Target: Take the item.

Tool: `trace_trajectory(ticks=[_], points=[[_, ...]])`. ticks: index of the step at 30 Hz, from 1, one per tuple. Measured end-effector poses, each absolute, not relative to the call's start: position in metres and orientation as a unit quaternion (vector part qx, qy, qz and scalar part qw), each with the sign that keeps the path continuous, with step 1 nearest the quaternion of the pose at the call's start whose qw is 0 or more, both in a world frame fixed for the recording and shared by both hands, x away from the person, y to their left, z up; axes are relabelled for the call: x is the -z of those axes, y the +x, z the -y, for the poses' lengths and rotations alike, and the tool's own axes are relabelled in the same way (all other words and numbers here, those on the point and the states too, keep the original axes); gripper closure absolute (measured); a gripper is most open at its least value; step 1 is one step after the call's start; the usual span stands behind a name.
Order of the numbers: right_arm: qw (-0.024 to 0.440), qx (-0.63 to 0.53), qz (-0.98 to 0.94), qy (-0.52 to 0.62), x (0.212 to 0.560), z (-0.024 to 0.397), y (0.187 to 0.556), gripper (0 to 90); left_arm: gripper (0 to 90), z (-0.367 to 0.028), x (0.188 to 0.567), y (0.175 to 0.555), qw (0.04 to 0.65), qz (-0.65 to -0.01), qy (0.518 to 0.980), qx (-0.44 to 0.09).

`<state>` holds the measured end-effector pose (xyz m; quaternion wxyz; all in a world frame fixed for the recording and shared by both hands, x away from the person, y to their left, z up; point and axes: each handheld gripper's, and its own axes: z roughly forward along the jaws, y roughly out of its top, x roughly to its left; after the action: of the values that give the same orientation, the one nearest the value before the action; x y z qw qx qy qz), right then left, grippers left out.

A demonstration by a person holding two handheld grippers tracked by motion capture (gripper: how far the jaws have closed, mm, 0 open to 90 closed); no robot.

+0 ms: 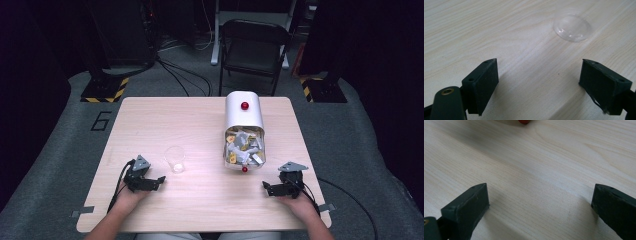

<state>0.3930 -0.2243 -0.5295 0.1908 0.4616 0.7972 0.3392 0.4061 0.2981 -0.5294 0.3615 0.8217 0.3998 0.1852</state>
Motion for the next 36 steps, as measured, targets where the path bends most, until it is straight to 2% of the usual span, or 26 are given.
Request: trace_trajectory(ticks=[26,36], points=[[0.19,-0.339,-0.797,0.462,0.529,0.224,0.393,0.7,21.8,-0.299,0.527,0.405,0.359,-0.411,0.816,-0.19],[0.191,-0.339,-0.797,0.461,0.529,0.224,0.393,0.7,29.4,-0.306,0.508,0.402,0.41,-0.45,0.777,-0.159]])
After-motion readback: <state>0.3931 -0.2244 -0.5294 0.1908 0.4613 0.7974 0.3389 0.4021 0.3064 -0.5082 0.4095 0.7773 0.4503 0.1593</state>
